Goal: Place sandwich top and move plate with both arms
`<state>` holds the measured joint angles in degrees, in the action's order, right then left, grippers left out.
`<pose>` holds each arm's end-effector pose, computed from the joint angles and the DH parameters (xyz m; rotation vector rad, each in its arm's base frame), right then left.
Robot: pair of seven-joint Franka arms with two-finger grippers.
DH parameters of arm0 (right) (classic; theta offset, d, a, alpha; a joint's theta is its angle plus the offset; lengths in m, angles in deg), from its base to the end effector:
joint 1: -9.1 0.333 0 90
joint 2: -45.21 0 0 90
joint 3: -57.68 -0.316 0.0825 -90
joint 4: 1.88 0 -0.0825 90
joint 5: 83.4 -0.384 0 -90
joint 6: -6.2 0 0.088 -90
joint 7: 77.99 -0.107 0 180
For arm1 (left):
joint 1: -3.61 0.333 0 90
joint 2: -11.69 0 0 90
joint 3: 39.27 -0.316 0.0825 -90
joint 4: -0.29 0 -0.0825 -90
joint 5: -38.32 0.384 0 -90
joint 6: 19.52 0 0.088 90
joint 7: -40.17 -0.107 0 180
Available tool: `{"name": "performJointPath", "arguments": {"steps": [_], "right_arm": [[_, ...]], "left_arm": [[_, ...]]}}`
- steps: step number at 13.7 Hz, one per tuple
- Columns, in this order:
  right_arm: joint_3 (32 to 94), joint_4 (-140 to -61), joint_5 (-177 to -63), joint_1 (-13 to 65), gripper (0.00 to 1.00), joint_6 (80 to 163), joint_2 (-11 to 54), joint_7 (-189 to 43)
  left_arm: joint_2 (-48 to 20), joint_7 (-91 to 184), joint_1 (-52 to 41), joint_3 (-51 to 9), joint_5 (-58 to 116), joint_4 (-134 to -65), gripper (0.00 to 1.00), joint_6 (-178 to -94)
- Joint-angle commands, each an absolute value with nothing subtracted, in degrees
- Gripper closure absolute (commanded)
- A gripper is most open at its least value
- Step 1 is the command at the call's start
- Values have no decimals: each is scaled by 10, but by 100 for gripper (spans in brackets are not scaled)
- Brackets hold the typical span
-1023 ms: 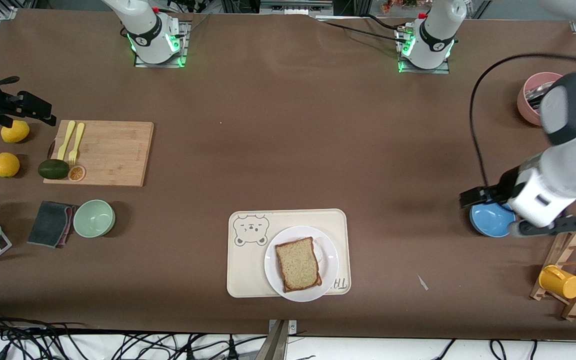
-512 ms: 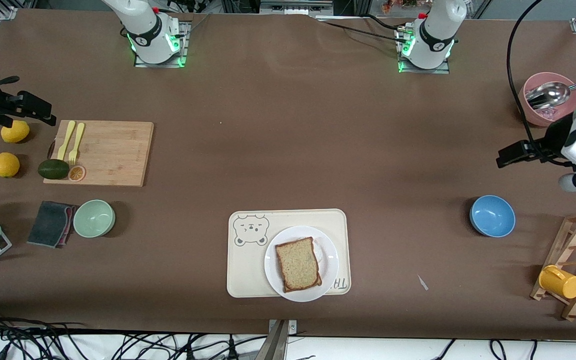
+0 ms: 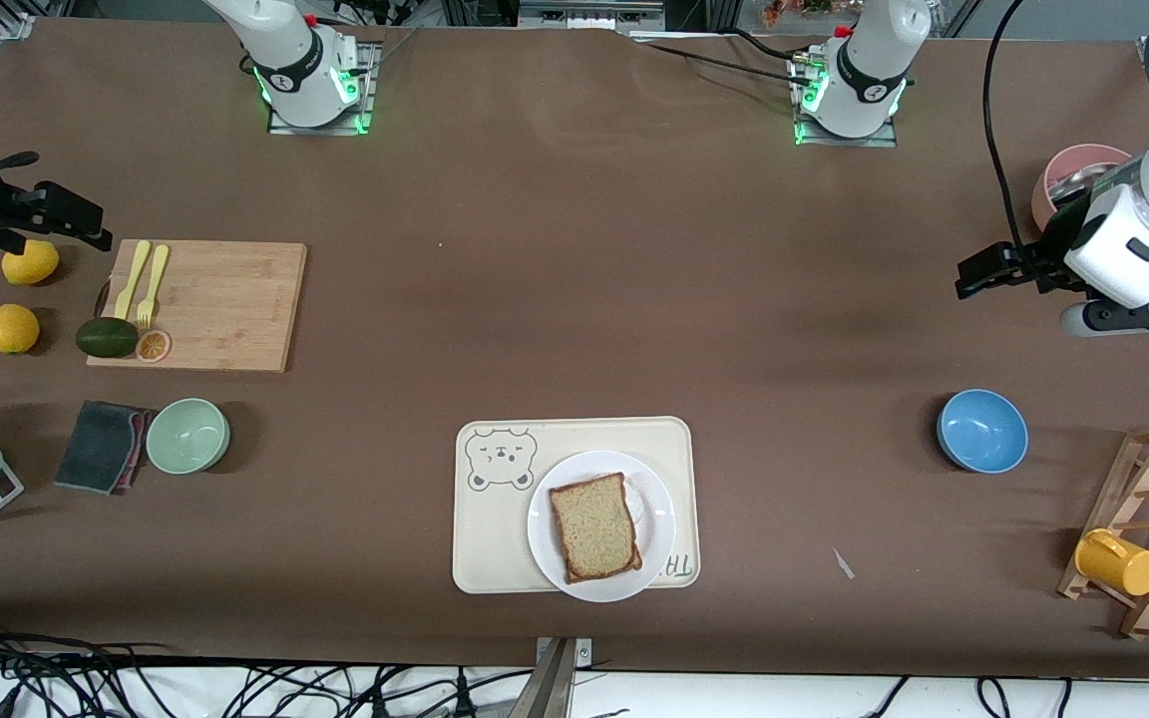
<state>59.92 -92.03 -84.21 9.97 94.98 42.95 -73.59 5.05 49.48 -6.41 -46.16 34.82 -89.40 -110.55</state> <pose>0.5630 -0.0115 0.5994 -3.1232 -0.0823 0.0978 0.5854 -0.0421 0.5629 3.0963 0.1730 -0.1493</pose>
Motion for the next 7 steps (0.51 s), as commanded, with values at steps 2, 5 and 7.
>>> {"name": "performJointPath", "arguments": {"steps": [2,5,7], "right_arm": [[599,-923,-844,99,0,947,438,-732],[599,-923,-844,99,0,943,438,-732],[599,-923,-844,99,0,943,438,-732]], "left_arm": [[58,492,-63,-459,368,-909,0,-1118],[62,493,-47,-461,367,-912,0,-1113],[68,492,-18,-460,360,-912,0,-1102]]}}
